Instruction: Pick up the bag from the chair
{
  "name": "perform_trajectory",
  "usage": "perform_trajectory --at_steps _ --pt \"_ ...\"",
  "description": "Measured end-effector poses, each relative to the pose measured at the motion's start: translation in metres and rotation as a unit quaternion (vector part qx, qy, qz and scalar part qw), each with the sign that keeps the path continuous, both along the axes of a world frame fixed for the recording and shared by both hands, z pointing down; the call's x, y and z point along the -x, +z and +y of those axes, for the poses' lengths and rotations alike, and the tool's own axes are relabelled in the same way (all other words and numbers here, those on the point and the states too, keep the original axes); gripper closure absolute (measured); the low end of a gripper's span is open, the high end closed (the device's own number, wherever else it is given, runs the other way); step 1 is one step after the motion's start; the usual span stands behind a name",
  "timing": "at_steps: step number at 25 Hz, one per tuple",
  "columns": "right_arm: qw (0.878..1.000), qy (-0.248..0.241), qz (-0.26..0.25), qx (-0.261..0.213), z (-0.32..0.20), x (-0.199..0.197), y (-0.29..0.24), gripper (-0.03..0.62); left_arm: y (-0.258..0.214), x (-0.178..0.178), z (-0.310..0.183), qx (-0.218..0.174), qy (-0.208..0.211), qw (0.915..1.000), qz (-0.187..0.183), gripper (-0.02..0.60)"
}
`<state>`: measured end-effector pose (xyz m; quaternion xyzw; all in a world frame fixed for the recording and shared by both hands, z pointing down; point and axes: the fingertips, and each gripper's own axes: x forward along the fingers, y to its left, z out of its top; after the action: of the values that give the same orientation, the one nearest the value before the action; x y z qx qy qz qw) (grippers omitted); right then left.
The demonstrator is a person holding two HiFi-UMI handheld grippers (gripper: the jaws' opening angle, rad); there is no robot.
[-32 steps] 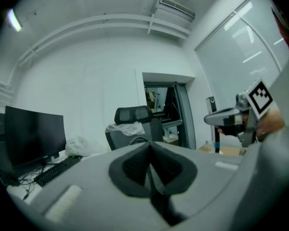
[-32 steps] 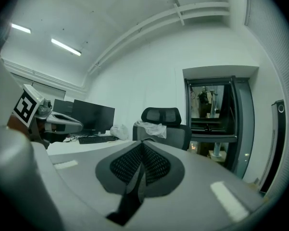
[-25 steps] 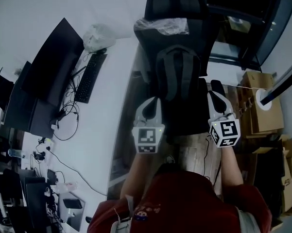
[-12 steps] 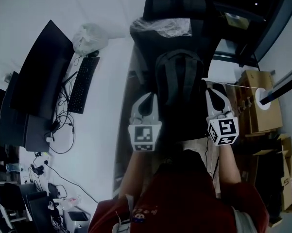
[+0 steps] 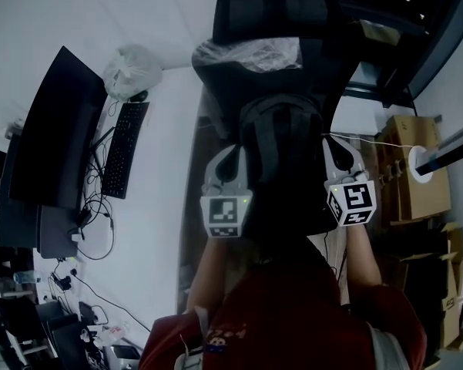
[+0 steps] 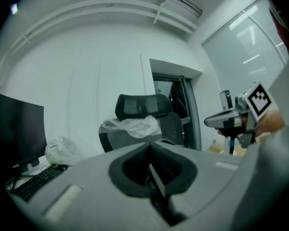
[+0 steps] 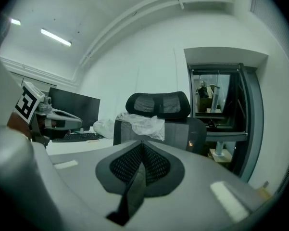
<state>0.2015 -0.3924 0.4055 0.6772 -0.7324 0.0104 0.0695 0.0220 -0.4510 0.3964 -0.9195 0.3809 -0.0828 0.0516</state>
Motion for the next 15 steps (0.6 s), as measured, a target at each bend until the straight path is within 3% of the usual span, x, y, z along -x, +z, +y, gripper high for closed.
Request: perform_trajectory --at_steps 4,9,15 --pt "1.0 -0.013 -0.005 0.005 -0.036 -0.019 0.007 0.591 0.007 -0.025 -0.033 0.014 0.001 0.9999 0.0 0.583" --pt "0.999 -0.042 -0.011 0.015 -0.072 -0.038 0.02 0.578 0.02 -0.052 -0.066 0.027 0.018 0.9993 -0.016 0.529" --pt "0.989 -0.139 -0.005 0.059 -0.109 -0.042 0.048 0.442 0.051 -0.073 -0.096 0.06 0.073 0.994 -0.055 0.385"
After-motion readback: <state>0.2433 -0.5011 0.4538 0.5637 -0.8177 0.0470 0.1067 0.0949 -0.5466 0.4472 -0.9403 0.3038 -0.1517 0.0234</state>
